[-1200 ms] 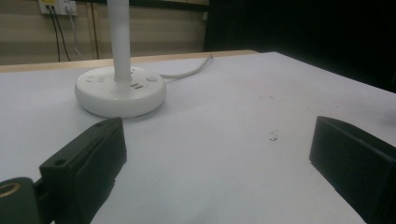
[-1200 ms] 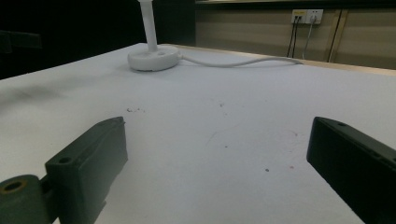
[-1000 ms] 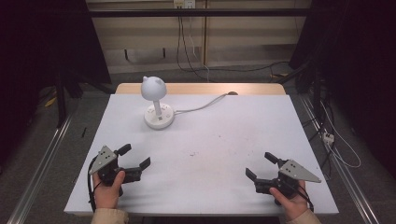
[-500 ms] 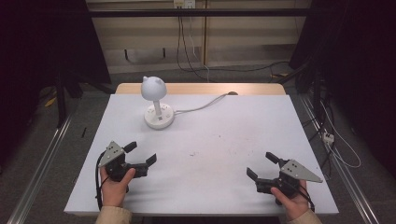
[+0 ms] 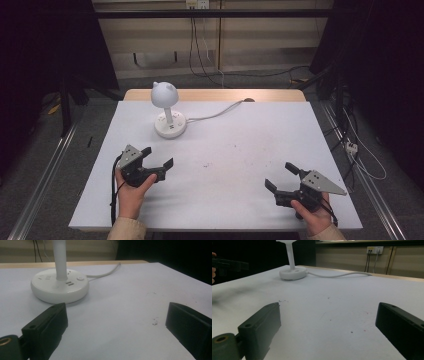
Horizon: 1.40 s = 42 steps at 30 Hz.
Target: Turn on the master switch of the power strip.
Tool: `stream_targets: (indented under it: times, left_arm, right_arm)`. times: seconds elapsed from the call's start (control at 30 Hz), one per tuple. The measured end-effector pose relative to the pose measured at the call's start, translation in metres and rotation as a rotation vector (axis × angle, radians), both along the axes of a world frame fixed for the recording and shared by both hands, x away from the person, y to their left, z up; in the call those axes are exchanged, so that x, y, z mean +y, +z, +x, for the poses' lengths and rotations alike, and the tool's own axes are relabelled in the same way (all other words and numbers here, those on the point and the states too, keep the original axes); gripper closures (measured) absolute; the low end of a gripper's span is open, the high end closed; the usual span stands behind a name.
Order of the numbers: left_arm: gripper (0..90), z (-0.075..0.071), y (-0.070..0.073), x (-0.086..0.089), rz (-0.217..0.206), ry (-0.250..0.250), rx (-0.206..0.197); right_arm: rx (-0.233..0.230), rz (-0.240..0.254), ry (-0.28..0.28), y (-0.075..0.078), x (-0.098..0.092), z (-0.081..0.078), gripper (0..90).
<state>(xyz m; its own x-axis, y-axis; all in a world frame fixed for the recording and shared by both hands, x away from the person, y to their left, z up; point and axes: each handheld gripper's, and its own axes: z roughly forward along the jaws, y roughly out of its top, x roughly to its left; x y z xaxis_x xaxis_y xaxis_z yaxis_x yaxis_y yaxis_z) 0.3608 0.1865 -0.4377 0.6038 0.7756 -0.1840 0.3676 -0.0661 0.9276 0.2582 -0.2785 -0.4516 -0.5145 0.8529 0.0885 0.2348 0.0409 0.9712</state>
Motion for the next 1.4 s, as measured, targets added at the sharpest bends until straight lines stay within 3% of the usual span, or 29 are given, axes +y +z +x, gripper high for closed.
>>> stream_targets:
  times: [0.5, 0.8, 1.4]
  left_arm:
    - [4.5, 0.020, 0.004, -0.019, 0.005, -0.017, 0.007]
    - [5.4, 0.035, 0.006, -0.034, 0.029, -0.025, 0.018]
    - [8.4, 0.055, 0.008, -0.050, 0.072, -0.024, 0.032]
  right_arm:
    - [0.007, 0.007, 0.013, 0.000, 0.000, 0.001, 6.0]
    - [0.010, 0.016, 0.016, 0.000, 0.000, 0.001, 6.1]
    - [0.011, 0.019, 0.019, 0.000, 0.000, 0.001, 6.1]
